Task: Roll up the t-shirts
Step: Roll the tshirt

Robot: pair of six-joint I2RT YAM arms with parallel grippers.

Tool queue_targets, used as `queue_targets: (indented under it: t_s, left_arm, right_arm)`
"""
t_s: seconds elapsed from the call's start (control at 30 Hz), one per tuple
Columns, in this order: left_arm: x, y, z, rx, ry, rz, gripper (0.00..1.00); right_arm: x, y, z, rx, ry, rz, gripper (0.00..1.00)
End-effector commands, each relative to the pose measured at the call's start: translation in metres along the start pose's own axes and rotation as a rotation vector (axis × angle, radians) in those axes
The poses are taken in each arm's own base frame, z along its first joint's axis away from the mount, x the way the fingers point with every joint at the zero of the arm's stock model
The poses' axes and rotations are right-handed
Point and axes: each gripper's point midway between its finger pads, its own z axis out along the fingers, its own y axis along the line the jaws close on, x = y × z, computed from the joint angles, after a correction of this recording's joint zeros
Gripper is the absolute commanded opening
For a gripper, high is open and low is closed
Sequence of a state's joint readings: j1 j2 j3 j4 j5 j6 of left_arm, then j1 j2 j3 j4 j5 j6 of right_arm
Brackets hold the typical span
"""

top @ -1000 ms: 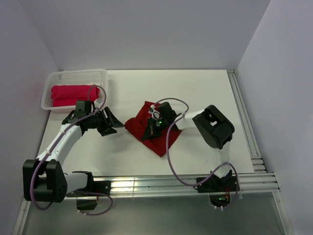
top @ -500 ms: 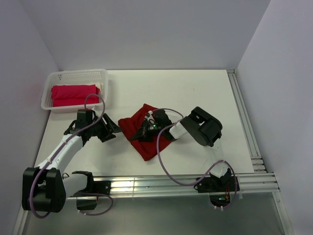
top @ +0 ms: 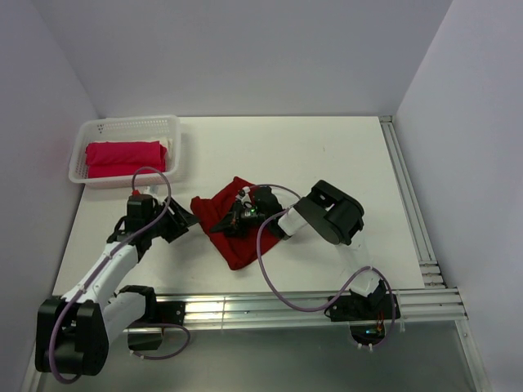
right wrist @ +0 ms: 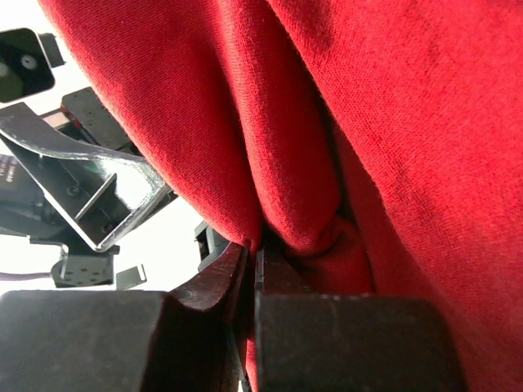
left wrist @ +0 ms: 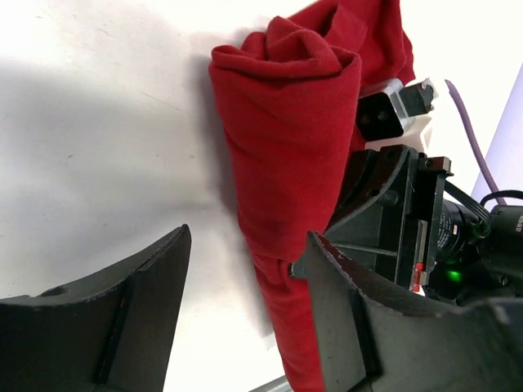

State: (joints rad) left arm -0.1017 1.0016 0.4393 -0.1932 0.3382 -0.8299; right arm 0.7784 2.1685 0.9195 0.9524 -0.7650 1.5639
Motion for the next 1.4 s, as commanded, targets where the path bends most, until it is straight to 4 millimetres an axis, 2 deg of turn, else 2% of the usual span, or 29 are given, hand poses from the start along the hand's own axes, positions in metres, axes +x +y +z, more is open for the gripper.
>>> queue_targets:
  t_s: [0.0,0.13,0.23,0.4,0.53,0.7,0.97,1.3,1.37]
  left_arm:
    - [-0.008,0.001,0.001,0.013,-0.071,-0.018,0.63]
    - [-0.004,0.002,0.007,0.047,-0.075,-0.048,0.66]
    - [-0.009,-0.003,0.007,0.078,-0.109,-0.048,0.71]
    - [-0.011,-0.009,0.013,0.142,-0.126,-0.058,0.72]
    - [-0.014,-0.019,0.013,0.206,-0.145,-0.082,0.75]
    - [-0.011,-0.021,0.02,0.252,-0.137,-0.102,0.77]
    - [-0.016,-0.026,0.033,0.303,-0.139,-0.099,0.78]
    - [-0.019,-0.042,0.03,0.384,-0.137,-0.066,0.77]
    - [-0.013,-0.034,0.04,0.353,-0.095,-0.08,0.78]
  right_arm:
    - [-0.003,0.0,-0.001,-0.02,-0.016,-0.011,0.0]
    - [-0.002,-0.009,-0.002,0.015,-0.019,-0.015,0.0]
    - [-0.002,-0.016,-0.003,0.036,-0.027,-0.011,0.0]
    - [-0.002,-0.023,-0.004,0.055,-0.03,0.003,0.0]
    - [-0.001,-0.026,-0.004,0.064,-0.028,0.01,0.0]
    - [-0.002,-0.024,-0.002,0.065,-0.024,0.012,0.0]
    - [-0.003,-0.026,0.0,0.076,-0.019,0.021,0.0]
    - [-0.003,-0.035,0.001,0.113,-0.009,0.038,0.0]
    - [-0.004,-0.036,0.002,0.113,-0.009,0.039,0.0]
